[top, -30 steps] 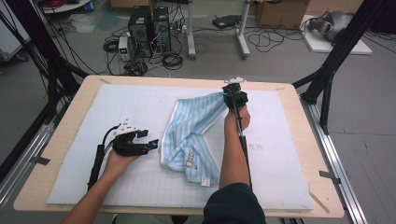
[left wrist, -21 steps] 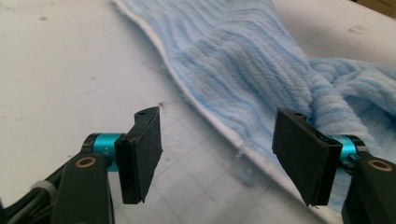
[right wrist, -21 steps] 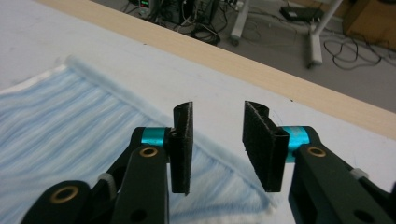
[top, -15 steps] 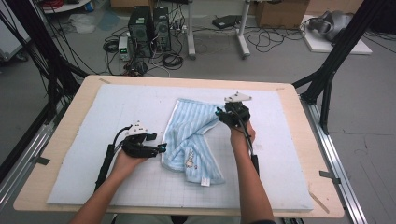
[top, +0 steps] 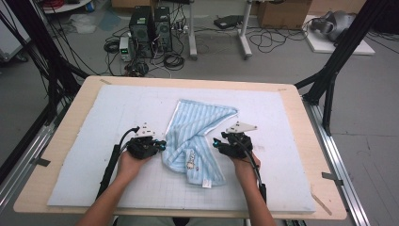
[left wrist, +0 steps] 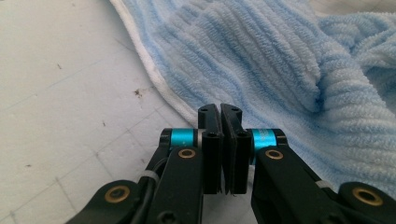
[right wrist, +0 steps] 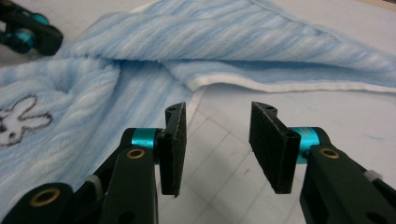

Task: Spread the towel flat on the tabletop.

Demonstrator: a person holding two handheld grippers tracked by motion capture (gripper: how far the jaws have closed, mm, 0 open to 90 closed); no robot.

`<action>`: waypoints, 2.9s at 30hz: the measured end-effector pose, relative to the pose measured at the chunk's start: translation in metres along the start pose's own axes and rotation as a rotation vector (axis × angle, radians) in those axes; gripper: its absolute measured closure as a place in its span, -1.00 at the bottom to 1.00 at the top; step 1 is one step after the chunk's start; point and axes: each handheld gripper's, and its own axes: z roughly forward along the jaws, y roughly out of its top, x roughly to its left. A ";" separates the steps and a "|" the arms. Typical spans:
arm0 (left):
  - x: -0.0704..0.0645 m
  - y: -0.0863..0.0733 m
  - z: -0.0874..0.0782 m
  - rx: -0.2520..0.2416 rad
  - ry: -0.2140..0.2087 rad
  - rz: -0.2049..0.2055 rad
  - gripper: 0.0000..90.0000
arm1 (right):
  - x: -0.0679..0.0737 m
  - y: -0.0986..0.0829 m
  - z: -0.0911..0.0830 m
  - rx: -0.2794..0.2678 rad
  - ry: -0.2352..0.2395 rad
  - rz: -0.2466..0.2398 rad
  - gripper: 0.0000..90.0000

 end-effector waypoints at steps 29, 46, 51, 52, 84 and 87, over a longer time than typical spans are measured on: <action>0.017 -0.009 -0.032 -0.098 0.019 -0.085 0.95 | 0.037 -0.041 -0.033 0.155 0.072 -0.108 0.92; 0.018 -0.008 -0.023 -0.160 -0.021 -0.178 0.53 | 0.027 -0.054 -0.069 0.069 0.054 0.025 0.10; 0.017 -0.007 -0.026 -0.162 -0.015 -0.173 0.04 | 0.026 -0.023 -0.046 0.016 0.036 -0.007 -0.16; 0.018 -0.007 -0.026 -0.157 -0.025 -0.173 -0.04 | 0.027 -0.018 -0.040 0.015 0.040 -0.020 -0.19; 0.026 0.026 -0.003 -0.187 -0.051 -0.203 0.92 | 0.000 0.023 0.020 0.059 0.034 -0.060 0.86; 0.028 0.035 0.004 -0.187 -0.029 -0.188 0.92 | -0.008 0.030 0.023 0.051 -0.009 -0.053 0.87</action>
